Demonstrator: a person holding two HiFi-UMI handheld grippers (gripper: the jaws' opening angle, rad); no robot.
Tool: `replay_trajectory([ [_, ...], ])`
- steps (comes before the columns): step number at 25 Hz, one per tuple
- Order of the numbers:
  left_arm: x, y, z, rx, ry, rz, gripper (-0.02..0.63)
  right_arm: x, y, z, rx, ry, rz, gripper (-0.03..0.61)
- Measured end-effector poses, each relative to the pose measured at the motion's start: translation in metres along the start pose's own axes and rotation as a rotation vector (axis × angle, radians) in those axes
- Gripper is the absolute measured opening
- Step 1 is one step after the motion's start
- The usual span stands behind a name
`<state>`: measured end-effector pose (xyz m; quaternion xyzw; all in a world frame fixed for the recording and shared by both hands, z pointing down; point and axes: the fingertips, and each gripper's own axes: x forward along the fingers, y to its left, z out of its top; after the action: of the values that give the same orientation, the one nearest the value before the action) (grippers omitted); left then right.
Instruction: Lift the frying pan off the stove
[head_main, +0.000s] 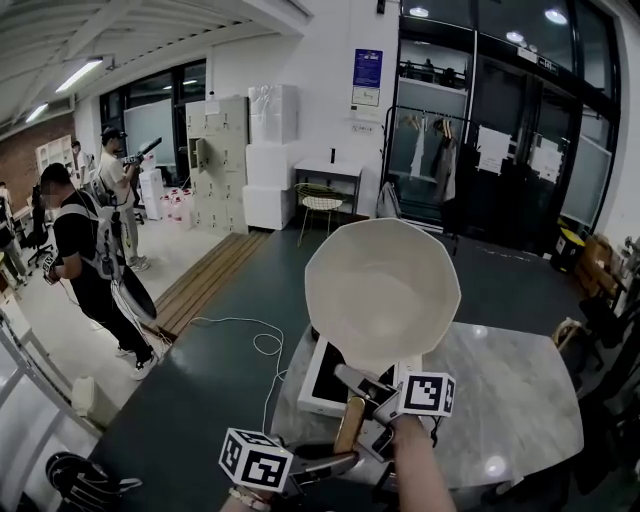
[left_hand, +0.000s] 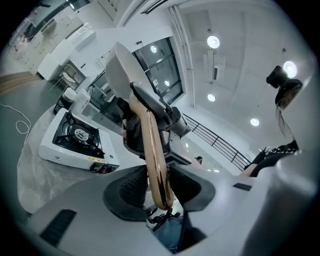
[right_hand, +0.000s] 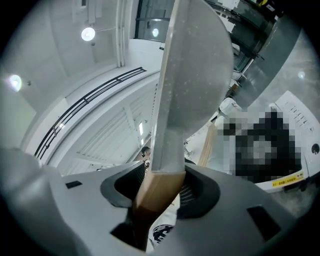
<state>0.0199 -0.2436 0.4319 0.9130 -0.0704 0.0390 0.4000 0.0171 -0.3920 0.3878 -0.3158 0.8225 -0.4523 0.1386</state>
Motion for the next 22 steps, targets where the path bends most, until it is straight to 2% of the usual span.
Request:
replay_trajectory([
  [3,0.003,0.000,-0.003,0.007,0.013,-0.008,0.144,-0.007,0.007,0.002,-0.032,-0.014,-0.002,0.204],
  [13,0.030,-0.007,-0.004,0.037,0.057,-0.041,0.126,-0.056,0.017,0.028,-0.172,-0.087,-0.091,0.204],
  [22,0.061,-0.032,-0.012,0.085,0.139,-0.133,0.126,-0.114,0.015,0.044,-0.188,-0.194,-0.177,0.209],
])
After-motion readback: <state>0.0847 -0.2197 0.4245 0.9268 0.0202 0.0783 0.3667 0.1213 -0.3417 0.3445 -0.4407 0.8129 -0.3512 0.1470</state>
